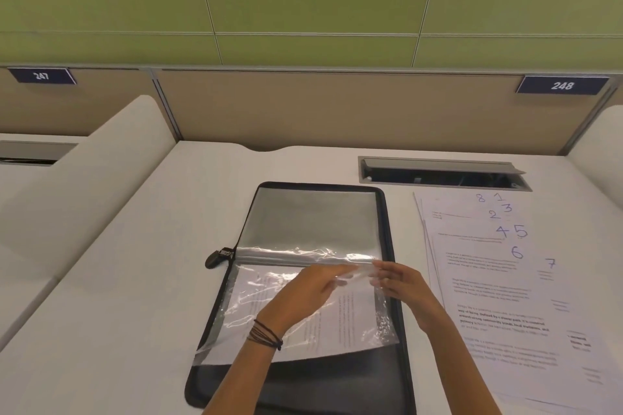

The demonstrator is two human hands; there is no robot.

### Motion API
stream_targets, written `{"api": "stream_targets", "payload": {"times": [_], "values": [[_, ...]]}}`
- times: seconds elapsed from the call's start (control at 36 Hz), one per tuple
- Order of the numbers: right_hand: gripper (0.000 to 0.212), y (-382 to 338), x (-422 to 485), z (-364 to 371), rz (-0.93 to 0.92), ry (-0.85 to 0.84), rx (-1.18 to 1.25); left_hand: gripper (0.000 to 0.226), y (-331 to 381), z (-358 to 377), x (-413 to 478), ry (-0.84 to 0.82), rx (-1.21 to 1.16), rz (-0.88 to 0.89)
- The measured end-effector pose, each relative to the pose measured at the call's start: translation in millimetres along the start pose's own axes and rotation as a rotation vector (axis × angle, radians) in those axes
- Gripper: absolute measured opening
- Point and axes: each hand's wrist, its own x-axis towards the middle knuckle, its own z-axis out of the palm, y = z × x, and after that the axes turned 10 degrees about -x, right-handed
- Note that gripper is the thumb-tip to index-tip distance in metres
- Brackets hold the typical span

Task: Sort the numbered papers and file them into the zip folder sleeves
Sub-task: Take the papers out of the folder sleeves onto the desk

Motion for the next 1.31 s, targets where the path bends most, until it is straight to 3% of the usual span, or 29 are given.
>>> {"api": "stream_targets", "payload": {"times": [0.28,0.44,0.64,0.81,0.94,1.06,1.14,1.22,1.31], "values": [[0.03,15.8,1.5,1.1,0.116,0.049,-0.184,0.03,3.9,-13.4,2.2,0.193,0.074,0.052],[0.027,11.2,4.4,3.2,-0.054,0.111,-0.402,0.026,13.1,-14.5,7.2,0.267,0.168,0.126],[0.01,-10.9,4.2,6.0,-0.15,0.061,-0.148,0.022,15.4,-2.8,13.2,0.309,0.216,0.296],[0.015,-21.7,10.2,3.7,-0.144,0.037,0.029,0.038,17.6,3.7,18.2,0.463,0.222,0.452],[0.029,-29.8,21.0,4.6,-0.124,0.05,0.14,0.038,14.0,9.6,14.9,0.524,0.237,0.517],[0.073,-28.7,33.2,1.2,-0.11,0.06,0.194,0.03,3.1,17.2,13.5,0.487,0.179,0.515],[0.081,-26.7,40.0,0.6,-0.105,0.053,0.199,0.033,-5.6,22.3,11.3,0.355,-0.031,0.338],[0.12,-28.7,43.1,1.9,-0.112,0.034,0.195,0.034,-23.5,31.1,13.8,0.24,-0.175,0.149],[0.105,-28.8,42.7,2.2,-0.102,0.025,0.241,0.025,-44.3,42.7,17.2,0.189,-0.261,0.046]]}}
